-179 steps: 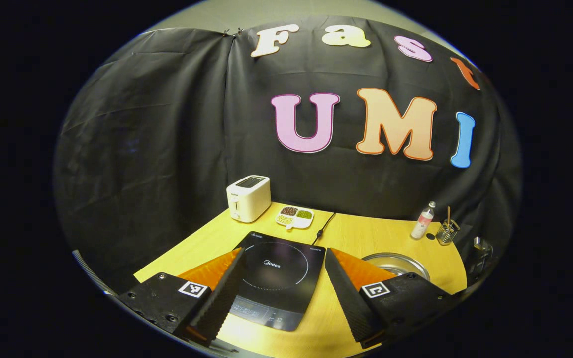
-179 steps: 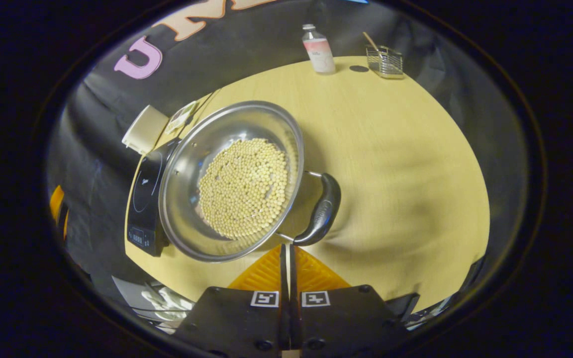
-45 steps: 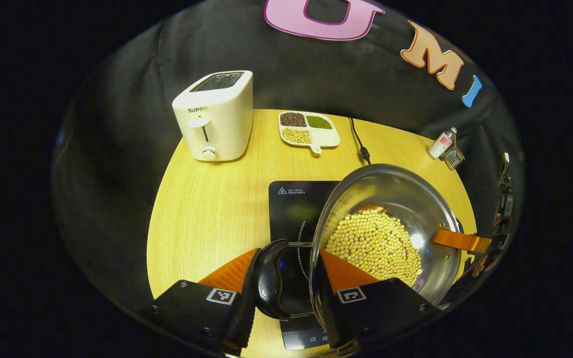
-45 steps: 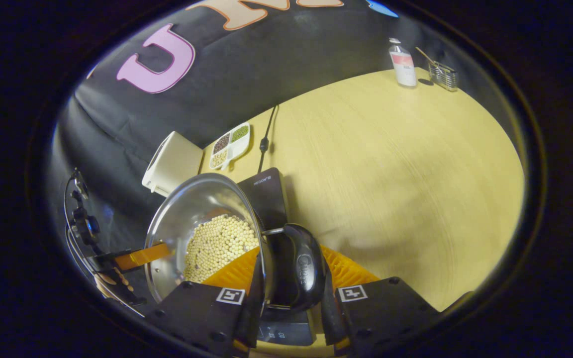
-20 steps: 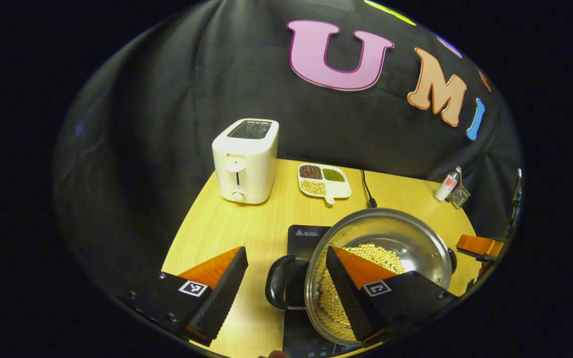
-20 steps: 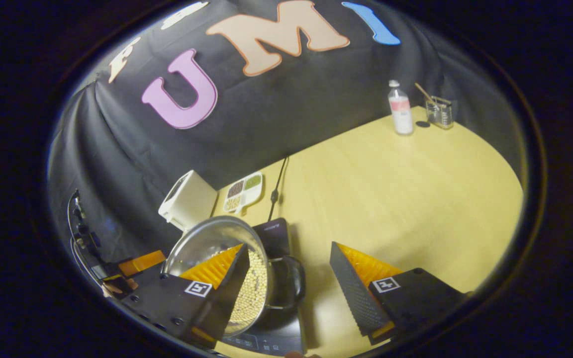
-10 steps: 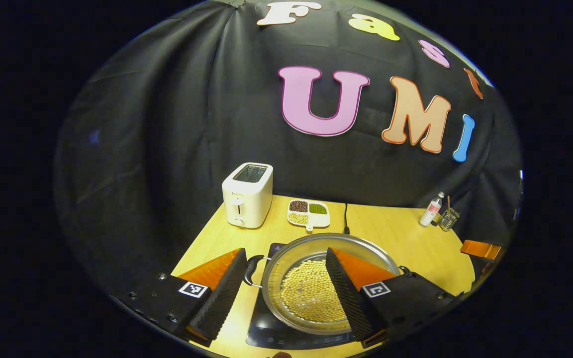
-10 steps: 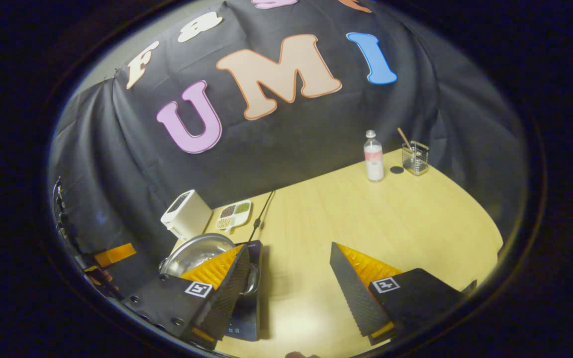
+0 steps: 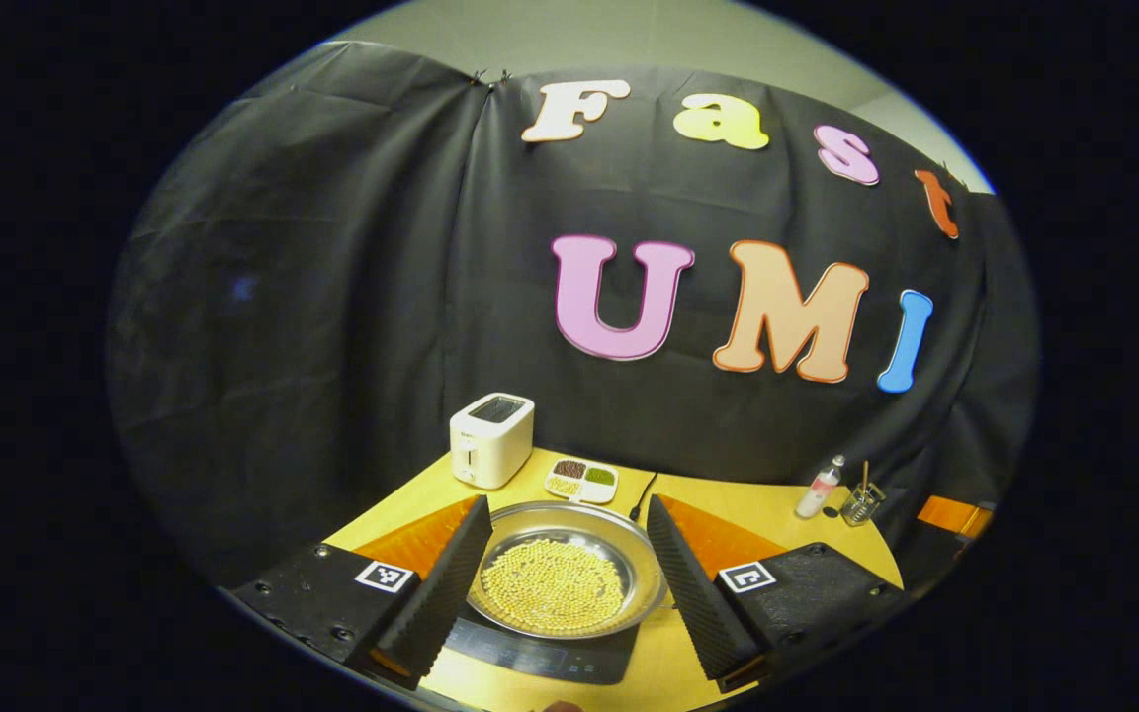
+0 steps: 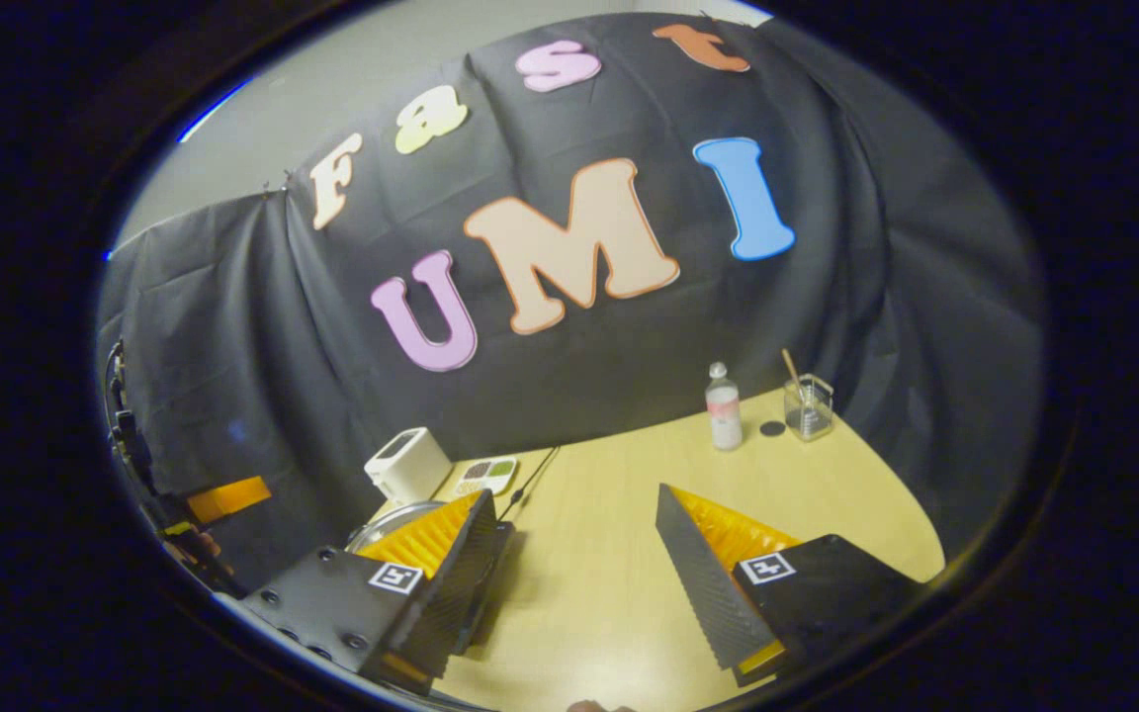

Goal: First push the handle of the pot to place it horizontally, then grasp the pot with both hands and set it on the induction cooktop.

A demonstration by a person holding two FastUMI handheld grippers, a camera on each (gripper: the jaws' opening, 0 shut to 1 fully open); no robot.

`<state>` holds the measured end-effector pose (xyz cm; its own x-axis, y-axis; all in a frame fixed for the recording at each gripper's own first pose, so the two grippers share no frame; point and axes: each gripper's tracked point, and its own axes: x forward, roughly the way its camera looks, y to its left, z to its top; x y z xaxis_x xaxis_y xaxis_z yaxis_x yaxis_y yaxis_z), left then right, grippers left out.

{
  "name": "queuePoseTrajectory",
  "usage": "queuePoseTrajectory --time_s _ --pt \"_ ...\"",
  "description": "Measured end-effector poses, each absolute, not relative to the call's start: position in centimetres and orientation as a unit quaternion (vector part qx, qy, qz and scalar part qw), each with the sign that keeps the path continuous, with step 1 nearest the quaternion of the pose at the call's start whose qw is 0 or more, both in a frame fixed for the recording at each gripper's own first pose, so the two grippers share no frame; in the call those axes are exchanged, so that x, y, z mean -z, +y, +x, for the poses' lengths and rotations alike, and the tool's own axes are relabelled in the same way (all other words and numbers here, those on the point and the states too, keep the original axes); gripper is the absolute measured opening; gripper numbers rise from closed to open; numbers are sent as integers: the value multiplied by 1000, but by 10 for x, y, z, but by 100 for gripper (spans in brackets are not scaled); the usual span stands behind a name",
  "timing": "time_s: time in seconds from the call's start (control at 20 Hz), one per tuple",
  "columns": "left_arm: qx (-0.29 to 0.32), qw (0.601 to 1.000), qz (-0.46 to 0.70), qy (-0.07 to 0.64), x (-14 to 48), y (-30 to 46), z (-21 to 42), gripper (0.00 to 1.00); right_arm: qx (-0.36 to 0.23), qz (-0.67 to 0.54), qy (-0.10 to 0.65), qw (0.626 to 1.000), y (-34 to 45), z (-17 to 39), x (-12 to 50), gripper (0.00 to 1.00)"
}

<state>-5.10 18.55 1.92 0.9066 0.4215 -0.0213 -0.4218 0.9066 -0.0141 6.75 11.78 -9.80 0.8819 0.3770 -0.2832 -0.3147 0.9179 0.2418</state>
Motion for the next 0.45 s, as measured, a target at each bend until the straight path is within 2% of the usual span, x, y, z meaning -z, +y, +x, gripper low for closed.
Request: queuePoseTrajectory --time_s 0.25,0.3,0.45 --pt "-229 971 23 -58 -45 115 -72 96 -205 84 107 969 82 51 49 91" --pt "-230 970 30 -68 -49 104 -75 94 -208 79 96 970 76 48 42 91" --pt "-229 968 52 -92 -56 74 -82 96 -207 63 64 974 57 40 19 91"
